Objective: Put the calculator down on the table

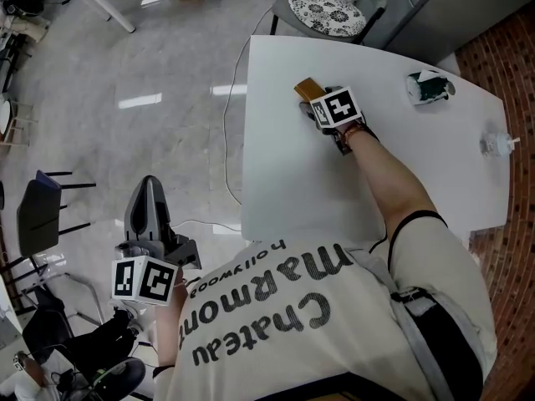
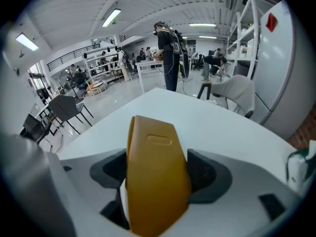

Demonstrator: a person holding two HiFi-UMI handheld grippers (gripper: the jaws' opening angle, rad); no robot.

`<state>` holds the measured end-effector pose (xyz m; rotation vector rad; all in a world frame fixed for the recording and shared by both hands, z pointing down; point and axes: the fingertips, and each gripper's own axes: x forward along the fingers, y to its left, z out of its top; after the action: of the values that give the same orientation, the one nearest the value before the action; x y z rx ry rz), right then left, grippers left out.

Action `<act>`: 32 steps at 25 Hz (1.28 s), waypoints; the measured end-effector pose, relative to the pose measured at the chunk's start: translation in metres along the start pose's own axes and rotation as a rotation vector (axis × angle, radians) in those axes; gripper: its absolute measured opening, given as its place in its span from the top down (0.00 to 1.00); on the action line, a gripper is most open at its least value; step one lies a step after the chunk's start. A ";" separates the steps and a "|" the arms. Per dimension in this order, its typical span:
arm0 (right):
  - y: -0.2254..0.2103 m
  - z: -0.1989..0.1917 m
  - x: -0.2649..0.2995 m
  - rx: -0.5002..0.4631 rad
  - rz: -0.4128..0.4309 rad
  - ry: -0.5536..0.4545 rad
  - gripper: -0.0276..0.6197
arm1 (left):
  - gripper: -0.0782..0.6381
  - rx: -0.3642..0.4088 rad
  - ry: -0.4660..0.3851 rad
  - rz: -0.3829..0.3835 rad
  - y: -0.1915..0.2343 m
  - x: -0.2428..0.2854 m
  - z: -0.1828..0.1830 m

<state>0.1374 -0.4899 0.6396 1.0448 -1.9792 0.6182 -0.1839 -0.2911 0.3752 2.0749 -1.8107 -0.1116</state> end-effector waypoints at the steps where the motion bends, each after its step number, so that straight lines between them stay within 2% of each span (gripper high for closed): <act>1: 0.001 0.000 0.001 -0.008 0.002 0.002 0.39 | 0.89 -0.001 -0.001 0.000 0.000 0.000 0.000; 10: 0.013 -0.002 0.003 -0.126 0.031 0.006 0.36 | 0.89 -0.018 -0.002 0.009 0.004 0.000 -0.003; 16: 0.009 -0.005 0.006 -0.062 0.047 0.019 0.34 | 0.89 -0.017 -0.006 0.013 0.004 -0.003 -0.002; 32: 0.008 -0.007 0.007 -0.057 0.039 0.031 0.34 | 0.89 -0.023 -0.010 0.023 0.008 -0.010 -0.001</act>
<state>0.1309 -0.4836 0.6483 0.9583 -1.9833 0.5916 -0.1931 -0.2820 0.3772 2.0411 -1.8299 -0.1365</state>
